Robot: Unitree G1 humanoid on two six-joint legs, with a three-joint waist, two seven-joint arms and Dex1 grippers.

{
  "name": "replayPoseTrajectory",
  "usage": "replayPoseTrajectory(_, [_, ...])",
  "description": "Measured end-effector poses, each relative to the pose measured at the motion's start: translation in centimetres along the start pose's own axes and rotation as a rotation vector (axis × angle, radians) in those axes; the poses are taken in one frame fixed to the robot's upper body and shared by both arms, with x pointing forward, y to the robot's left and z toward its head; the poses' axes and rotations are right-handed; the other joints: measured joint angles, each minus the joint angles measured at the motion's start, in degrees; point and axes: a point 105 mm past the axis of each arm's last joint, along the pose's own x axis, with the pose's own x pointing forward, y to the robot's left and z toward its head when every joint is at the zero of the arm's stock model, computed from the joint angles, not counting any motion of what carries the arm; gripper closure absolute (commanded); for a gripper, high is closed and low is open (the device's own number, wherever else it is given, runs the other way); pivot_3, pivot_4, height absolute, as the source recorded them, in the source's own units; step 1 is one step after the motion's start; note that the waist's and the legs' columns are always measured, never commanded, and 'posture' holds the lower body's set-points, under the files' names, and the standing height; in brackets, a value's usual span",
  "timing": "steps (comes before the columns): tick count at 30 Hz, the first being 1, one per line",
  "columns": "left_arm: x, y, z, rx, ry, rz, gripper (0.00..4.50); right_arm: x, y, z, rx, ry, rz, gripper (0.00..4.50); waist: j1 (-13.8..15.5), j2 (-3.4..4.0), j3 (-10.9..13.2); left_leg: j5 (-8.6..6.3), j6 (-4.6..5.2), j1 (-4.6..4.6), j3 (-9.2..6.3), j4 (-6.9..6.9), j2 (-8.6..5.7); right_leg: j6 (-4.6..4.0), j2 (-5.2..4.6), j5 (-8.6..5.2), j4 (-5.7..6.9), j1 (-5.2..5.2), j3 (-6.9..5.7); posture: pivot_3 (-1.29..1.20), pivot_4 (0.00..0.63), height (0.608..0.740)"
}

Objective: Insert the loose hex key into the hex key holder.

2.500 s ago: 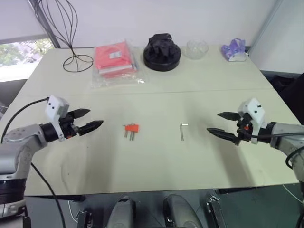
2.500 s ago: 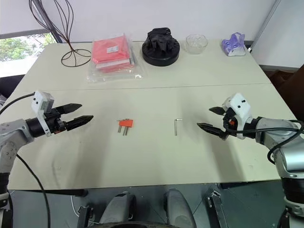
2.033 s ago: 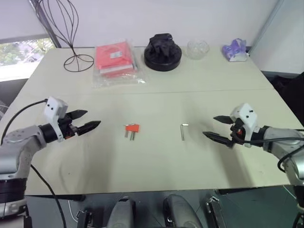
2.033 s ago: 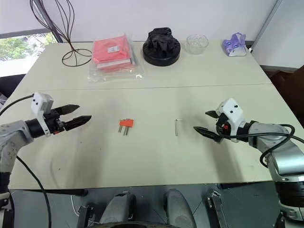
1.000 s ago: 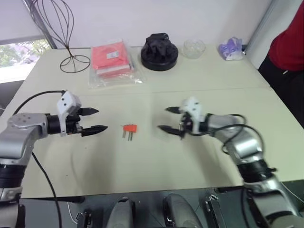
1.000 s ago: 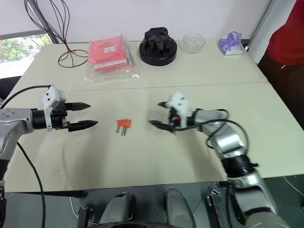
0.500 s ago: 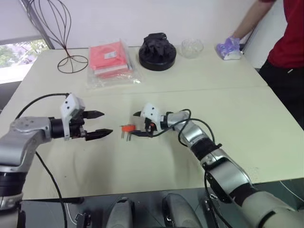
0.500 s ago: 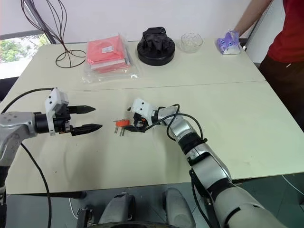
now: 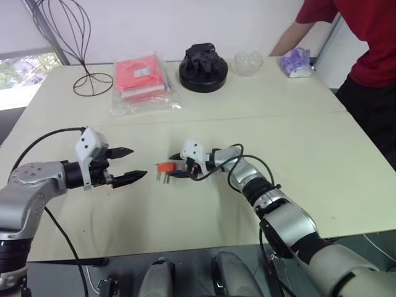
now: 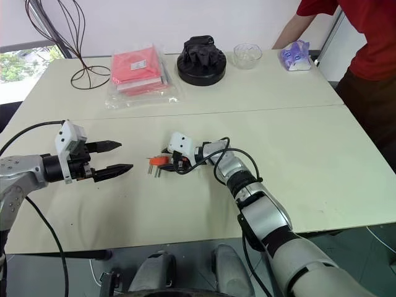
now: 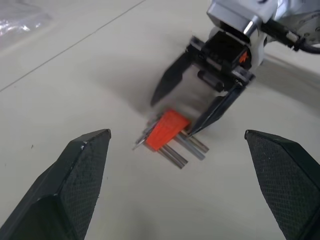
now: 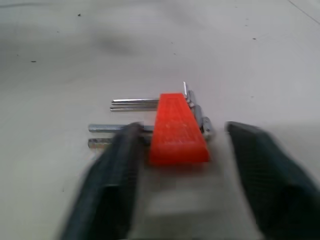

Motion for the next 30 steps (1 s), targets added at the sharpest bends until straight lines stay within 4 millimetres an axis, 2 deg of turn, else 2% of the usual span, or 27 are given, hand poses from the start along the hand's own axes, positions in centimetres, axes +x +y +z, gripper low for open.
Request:
replayPoseTrajectory(9, [0.2,0.1,-0.1,-0.008,-0.009,0.012,0.00,-1.1,-0.5,0.0,0.105,-0.036,0.004,2.15,-0.2,0.00,0.0,0.00,0.00,-0.01,-0.02,-0.01,-0.01,0.00,-0.03,0.00,0.00,0.01,0.00,0.00,0.150,0.740])
replayPoseTrajectory(16, [0.4,0.0,-0.2,-0.014,-0.012,0.006,0.00,-2.4,-1.1,-0.1,0.090,-0.019,-0.002,2.15,-0.4,0.00,0.0,0.00,0.00,-0.01,-0.03,-0.03,0.00,0.00,-0.04,0.00,-0.01,0.00,0.00,0.00,0.150,0.740])
replayPoseTrajectory(22, [0.9,-0.4,-0.4,-0.021,-0.009,-0.015,0.00,-2.2,-1.0,-0.3,0.073,0.001,0.006,2.15,-0.4,0.00,0.0,0.00,0.00,-0.01,-0.03,-0.03,0.00,0.00,-0.03,0.00,-0.01,0.00,0.00,0.00,0.150,0.740])
replayPoseTrajectory(30, [0.9,-0.4,-0.6,-0.024,-0.006,-0.015,0.00,-0.6,0.4,-0.4,0.076,-0.001,0.048,2.15,-0.4,0.00,0.0,0.00,0.00,-0.01,-0.03,-0.04,0.00,0.00,-0.04,0.00,-0.01,0.00,0.00,0.00,0.150,0.740])
